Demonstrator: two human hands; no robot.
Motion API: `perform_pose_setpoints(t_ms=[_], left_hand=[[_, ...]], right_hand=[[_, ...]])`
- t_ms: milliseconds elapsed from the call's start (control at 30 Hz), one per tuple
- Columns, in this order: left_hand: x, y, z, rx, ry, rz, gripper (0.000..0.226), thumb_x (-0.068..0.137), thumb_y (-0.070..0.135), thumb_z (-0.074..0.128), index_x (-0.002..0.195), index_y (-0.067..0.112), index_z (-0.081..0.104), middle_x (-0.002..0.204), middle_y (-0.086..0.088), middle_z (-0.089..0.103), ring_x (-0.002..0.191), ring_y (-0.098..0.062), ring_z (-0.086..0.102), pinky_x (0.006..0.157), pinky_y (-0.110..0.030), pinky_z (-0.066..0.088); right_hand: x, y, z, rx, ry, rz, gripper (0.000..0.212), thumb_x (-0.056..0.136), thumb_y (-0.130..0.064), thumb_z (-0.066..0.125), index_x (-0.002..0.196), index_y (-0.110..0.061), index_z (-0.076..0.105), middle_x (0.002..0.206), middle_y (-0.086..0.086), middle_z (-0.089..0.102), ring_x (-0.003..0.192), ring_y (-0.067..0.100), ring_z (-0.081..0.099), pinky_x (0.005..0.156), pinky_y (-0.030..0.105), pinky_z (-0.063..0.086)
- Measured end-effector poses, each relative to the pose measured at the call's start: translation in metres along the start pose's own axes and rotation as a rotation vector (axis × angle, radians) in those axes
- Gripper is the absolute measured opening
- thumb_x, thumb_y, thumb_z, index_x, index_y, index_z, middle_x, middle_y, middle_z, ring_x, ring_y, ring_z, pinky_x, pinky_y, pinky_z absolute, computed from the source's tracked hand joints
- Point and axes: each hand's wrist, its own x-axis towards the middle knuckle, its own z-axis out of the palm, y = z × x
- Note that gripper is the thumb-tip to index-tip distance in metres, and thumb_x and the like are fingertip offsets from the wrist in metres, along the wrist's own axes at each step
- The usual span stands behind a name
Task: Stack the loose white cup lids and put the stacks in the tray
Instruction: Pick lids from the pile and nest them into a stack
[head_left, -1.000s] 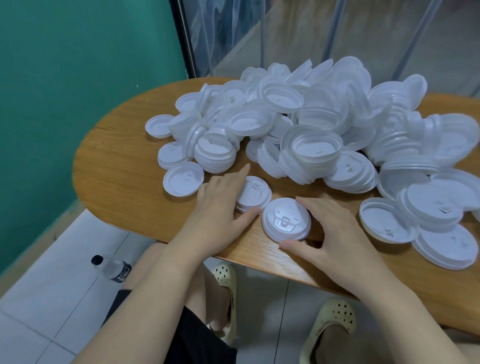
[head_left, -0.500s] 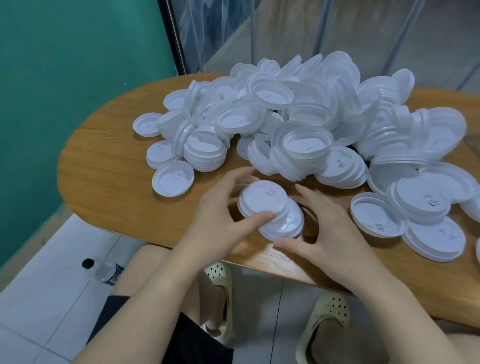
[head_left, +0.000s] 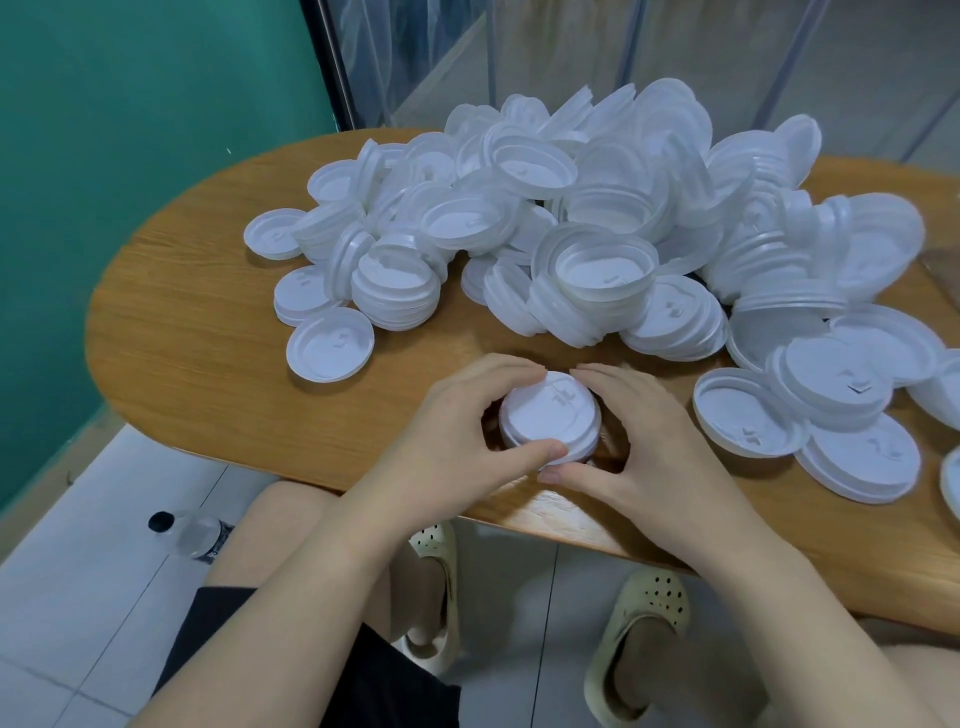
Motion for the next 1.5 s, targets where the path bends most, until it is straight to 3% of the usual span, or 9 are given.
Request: perform_pose_setpoints(t_ms=[167,367,933,1000,1067,1167,1300,1400,1500], left_hand=[[0.0,0.001,0.0,0.039,-0.024,0.024,0.06,0.083,0.036,0.086,0.136,0.015,0.067,0.132,0.015,0.06,0.128,-0.002,0.054,0.107,-0.023,0.044],[0.002,0.002,0.0,0.046,-0.015,0.032,0.061,0.081,0.039,0.086,0.135,0.016,0.067,0.127,0.015,0.058,0.125,-0.005,0.055,0.105,-0.023,0.045],[0.001,0.0,-0.007,-0.007,-0.083,-0.032,0.054,0.088,0.038,0.08,0.137,0.019,0.066,0.131,0.019,0.06,0.128,0.001,0.054,0.108,-0.024,0.043],[-0.003,-0.003,-0.016,0.037,0.003,0.017,0.038,0.095,0.034,0.073,0.129,0.017,0.071,0.128,0.014,0.065,0.124,0.0,0.057,0.107,-0.02,0.042],[-0.009,-0.012,-0.031,0.159,0.23,0.013,0.025,0.099,0.03,0.068,0.121,0.019,0.073,0.121,0.011,0.068,0.117,-0.003,0.059,0.104,-0.024,0.043],[-0.016,-0.035,-0.058,0.444,0.525,-0.158,0.02,0.094,0.025,0.071,0.113,0.018,0.073,0.11,0.004,0.067,0.108,-0.018,0.057,0.097,-0.033,0.043],[-0.016,-0.054,-0.076,0.589,0.482,-0.441,0.023,0.088,0.035,0.076,0.104,0.02,0.072,0.098,0.006,0.06,0.104,-0.025,0.054,0.089,-0.03,0.028],[-0.012,-0.056,-0.075,0.624,0.456,-0.421,0.009,0.093,0.029,0.07,0.094,0.02,0.07,0.091,0.007,0.058,0.099,-0.024,0.056,0.085,-0.03,0.022],[-0.013,-0.049,-0.073,0.686,0.479,-0.354,0.008,0.096,0.023,0.066,0.09,0.018,0.066,0.092,0.003,0.06,0.096,-0.024,0.056,0.086,-0.029,0.022]], right_hand=[[-0.001,-0.001,-0.001,-0.03,-0.026,0.008,0.1,0.066,-0.077,0.07,0.149,-0.024,0.049,0.14,-0.014,0.05,0.132,0.002,0.04,0.112,0.026,0.031],[0.0,0.002,-0.001,-0.034,-0.047,-0.002,0.093,0.077,-0.075,0.067,0.152,-0.024,0.046,0.14,-0.014,0.053,0.132,0.002,0.043,0.113,0.031,0.038],[0.001,0.001,-0.001,-0.023,-0.028,-0.003,0.083,0.077,-0.078,0.062,0.145,-0.03,0.054,0.136,-0.02,0.053,0.129,0.0,0.046,0.111,0.029,0.037],[0.001,0.0,0.0,-0.021,-0.015,-0.01,0.08,0.076,-0.076,0.063,0.142,-0.03,0.055,0.134,-0.02,0.054,0.127,0.001,0.047,0.11,0.031,0.038],[0.002,0.0,0.001,-0.023,-0.009,-0.003,0.084,0.074,-0.077,0.064,0.142,-0.029,0.056,0.134,-0.019,0.055,0.127,0.002,0.047,0.111,0.033,0.038],[0.006,-0.003,0.002,-0.038,-0.002,0.017,0.092,0.073,-0.081,0.066,0.147,-0.028,0.049,0.137,-0.018,0.052,0.131,0.002,0.042,0.113,0.032,0.033],[0.012,-0.01,0.006,-0.078,-0.012,0.009,0.09,0.071,-0.076,0.068,0.147,-0.03,0.048,0.136,-0.015,0.053,0.131,0.009,0.045,0.11,0.038,0.038],[0.015,-0.016,0.011,-0.085,-0.006,-0.013,0.075,0.073,-0.069,0.073,0.136,-0.034,0.053,0.126,-0.017,0.056,0.121,0.008,0.048,0.102,0.033,0.041],[0.015,-0.02,0.011,-0.001,0.018,-0.006,0.065,0.07,-0.059,0.082,0.126,-0.042,0.053,0.117,-0.03,0.052,0.114,-0.001,0.045,0.094,0.017,0.035]])
